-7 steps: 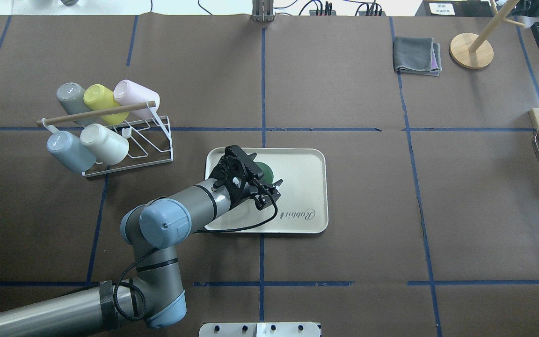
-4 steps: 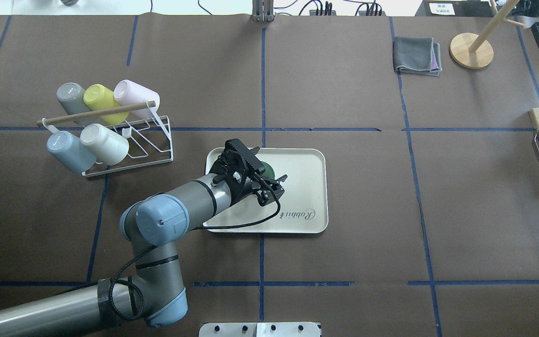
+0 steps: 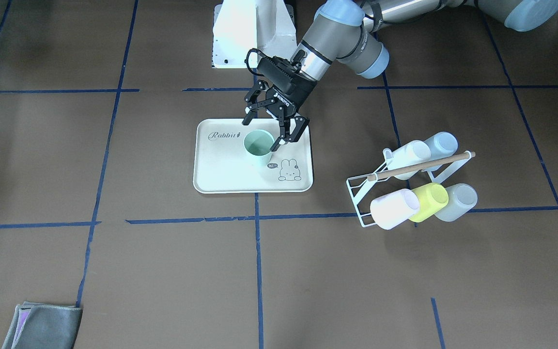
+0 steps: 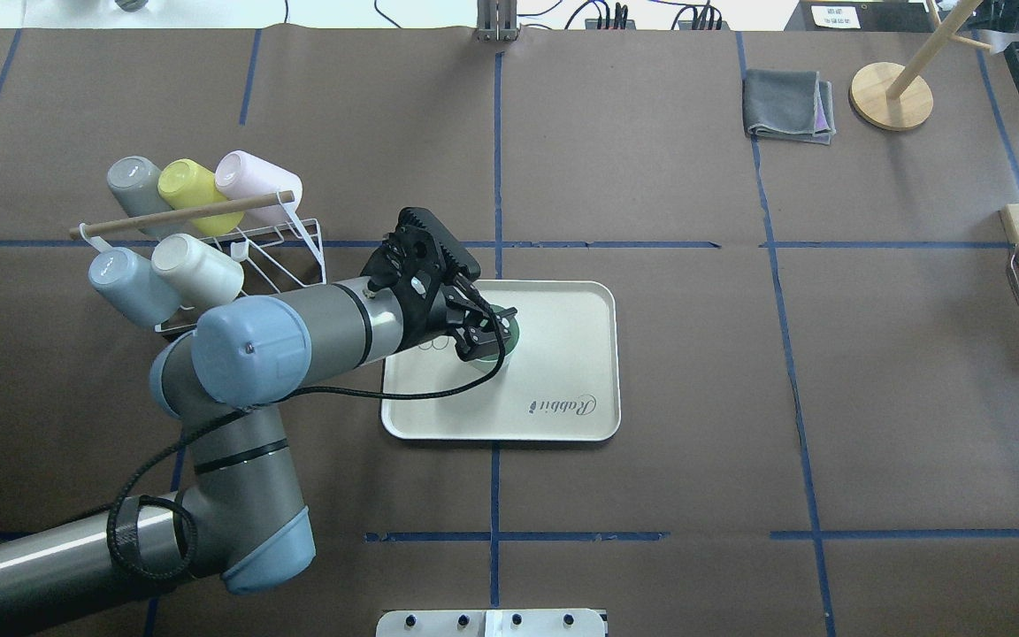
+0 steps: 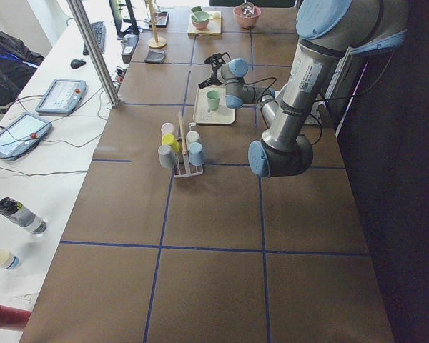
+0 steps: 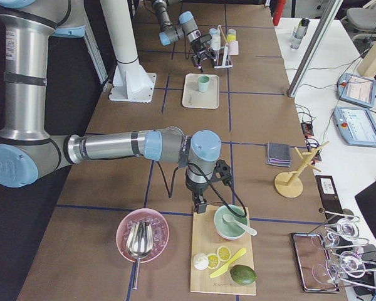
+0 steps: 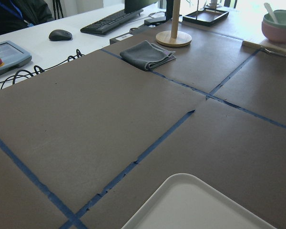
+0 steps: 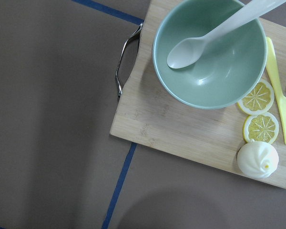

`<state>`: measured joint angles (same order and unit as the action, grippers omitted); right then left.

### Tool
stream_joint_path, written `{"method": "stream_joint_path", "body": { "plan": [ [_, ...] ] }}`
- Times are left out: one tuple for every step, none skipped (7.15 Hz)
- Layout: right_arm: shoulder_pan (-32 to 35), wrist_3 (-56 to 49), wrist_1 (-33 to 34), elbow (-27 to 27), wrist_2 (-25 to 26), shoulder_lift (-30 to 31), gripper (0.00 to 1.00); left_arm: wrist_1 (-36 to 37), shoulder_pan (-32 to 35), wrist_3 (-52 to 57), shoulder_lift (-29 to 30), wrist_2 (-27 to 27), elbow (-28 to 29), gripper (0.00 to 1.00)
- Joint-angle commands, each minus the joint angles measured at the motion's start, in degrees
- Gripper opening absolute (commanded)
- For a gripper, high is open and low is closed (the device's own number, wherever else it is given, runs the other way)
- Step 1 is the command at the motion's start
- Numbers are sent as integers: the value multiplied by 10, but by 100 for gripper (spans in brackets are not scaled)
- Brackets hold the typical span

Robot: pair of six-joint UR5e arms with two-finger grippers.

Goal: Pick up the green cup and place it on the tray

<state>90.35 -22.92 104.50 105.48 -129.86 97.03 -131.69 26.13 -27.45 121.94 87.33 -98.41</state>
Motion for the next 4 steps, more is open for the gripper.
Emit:
{"method": "stream_joint_path", "body": {
  "plan": [
    [0,1,0,0,-2,-2,100,226,85,46,-7,132,-100,99],
    [0,1,-1,0,-2,-2,100,325,110,138,-15,135,-148,99],
    [0,1,-4,-1,-2,-2,100,428,136,223,-21,135,-196,99],
    [0,1,-6,-4,-2,-2,100,475,160,285,-23,135,-223,99]
  ]
}}
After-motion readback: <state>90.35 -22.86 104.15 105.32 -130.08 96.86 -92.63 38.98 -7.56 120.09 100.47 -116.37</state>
